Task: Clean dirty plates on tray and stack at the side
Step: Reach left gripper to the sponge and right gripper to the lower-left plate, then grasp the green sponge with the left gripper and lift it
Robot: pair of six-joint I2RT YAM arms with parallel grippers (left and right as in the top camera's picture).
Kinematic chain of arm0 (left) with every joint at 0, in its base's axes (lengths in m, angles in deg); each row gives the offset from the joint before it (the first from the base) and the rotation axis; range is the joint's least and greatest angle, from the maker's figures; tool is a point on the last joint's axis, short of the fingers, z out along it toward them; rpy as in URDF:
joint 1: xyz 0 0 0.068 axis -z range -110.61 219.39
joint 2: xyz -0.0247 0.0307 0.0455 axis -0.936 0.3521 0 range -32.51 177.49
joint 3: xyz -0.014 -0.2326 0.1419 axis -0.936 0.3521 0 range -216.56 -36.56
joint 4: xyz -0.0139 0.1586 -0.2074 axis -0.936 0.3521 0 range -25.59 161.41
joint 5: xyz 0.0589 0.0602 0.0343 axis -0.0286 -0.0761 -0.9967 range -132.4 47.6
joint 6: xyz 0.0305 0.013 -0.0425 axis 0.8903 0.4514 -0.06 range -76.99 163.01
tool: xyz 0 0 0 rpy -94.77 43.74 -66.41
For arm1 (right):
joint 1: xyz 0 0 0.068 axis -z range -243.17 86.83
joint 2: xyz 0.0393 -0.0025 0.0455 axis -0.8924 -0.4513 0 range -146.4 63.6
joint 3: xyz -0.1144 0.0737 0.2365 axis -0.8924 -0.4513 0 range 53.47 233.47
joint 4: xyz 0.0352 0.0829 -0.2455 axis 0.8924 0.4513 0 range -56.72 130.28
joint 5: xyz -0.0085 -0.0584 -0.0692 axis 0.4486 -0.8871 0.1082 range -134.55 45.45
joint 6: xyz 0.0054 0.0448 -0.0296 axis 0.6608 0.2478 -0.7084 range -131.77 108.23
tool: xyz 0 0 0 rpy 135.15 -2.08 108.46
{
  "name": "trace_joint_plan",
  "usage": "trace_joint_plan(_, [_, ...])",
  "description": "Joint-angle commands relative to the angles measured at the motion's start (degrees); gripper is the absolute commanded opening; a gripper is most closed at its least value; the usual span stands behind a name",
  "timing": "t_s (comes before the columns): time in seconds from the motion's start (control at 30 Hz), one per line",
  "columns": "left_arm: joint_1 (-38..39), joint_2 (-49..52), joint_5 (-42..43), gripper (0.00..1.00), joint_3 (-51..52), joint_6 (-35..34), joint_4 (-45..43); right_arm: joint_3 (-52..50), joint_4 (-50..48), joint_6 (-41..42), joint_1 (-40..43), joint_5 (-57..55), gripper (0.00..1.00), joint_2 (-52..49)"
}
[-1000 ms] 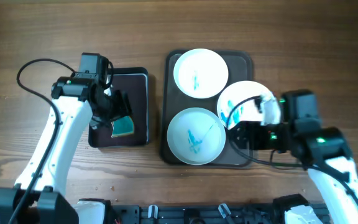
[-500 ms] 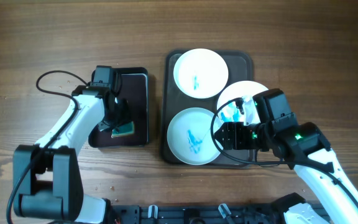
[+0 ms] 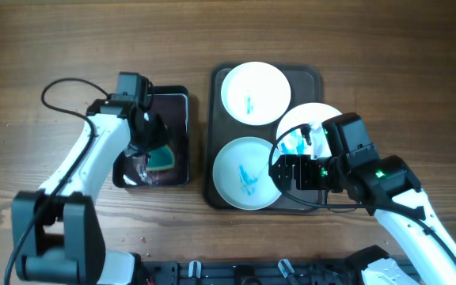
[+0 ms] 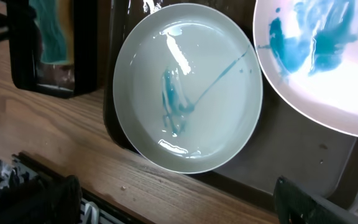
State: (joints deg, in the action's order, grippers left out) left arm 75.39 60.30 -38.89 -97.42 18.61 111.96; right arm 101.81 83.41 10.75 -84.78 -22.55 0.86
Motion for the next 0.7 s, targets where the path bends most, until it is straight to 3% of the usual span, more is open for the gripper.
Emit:
trace_joint_plan(0.0, [0.3,-1.2,1.1,0.54,-0.7,0.0,0.4,-0.2,0.0,0.6,-0.3,-0.6,1.0,-0.5])
trace_joint_plan(0.17, [0.3,-0.4,-4.1,0.58,4.3,0.0,-5.0,-0.2,0.0,0.6,-0.3,-0.6,1.0,-0.5])
trace_joint_plan(0.33, [0.4,1.2,-0.9,0.54,9.8,0.0,-12.5,-0.2,-0.1,0.7,-0.3,-0.6,1.0,-0.5])
trace_joint_plan(0.37, [0.4,1.5,-0.1,0.5,10.4,0.0,-13.2,-0.2,-0.1,1.3,-0.3,-0.6,1.0,-0.5])
trace_joint_plan(0.43, [0.5,2.0,0.1,0.21,10.5,0.0,-13.3,-0.2,-0.1,2.2,-0.3,-0.6,1.0,-0.5])
trace_joint_plan(0.5, [0.5,2.0,0.1,0.04,10.4,0.0,-13.7,-0.2,-0.1,2.1,-0.3,-0.6,1.0,-0.5])
trace_joint_plan(0.67, [0.5,1.0,0.1,0.04,5.7,0.2,-7.5,-0.2,0.1,2.1,-0.3,-0.6,1.0,-0.5])
